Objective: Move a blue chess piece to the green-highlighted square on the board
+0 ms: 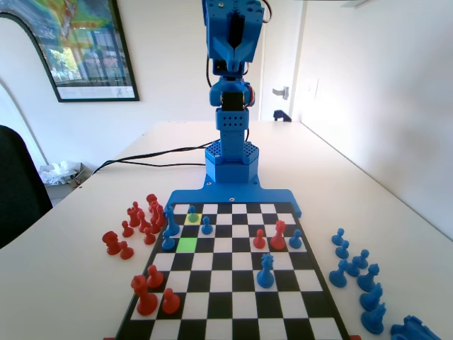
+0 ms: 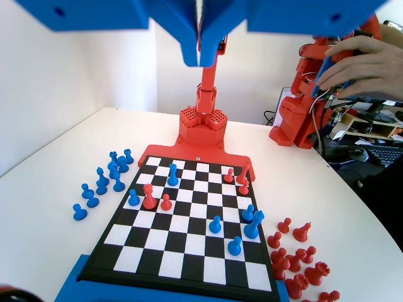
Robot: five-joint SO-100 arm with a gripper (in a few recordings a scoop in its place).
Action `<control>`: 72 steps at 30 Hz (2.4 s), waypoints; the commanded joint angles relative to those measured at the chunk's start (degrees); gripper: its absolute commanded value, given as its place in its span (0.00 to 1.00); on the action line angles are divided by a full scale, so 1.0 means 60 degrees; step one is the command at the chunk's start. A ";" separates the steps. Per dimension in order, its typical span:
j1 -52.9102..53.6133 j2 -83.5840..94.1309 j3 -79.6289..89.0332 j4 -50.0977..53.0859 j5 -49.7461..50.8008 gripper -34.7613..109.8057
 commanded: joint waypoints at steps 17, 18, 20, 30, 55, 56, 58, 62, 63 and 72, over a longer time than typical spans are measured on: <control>0.0176 0.0234 0.0029 -0.0117 0.0000 0.25; 0.0176 0.0234 0.0015 -0.0117 0.0000 0.25; 0.0132 0.0234 -0.0059 -0.0088 0.0132 0.25; -0.0322 -0.0483 -0.1523 0.0952 0.0850 0.25; 0.1978 -0.7588 -0.3164 0.0557 -0.0249 0.25; 0.2139 -0.7778 -0.3120 0.0439 -0.0425 0.25; 0.2432 -0.8057 -0.3003 0.0190 -0.0732 0.25; 0.2900 -0.8408 -0.2622 -0.0469 -0.1348 0.25; 0.3018 -0.8467 -0.2490 -0.0645 -0.1494 0.25; 0.3706 -0.8936 -0.0923 -0.2373 -0.2168 0.27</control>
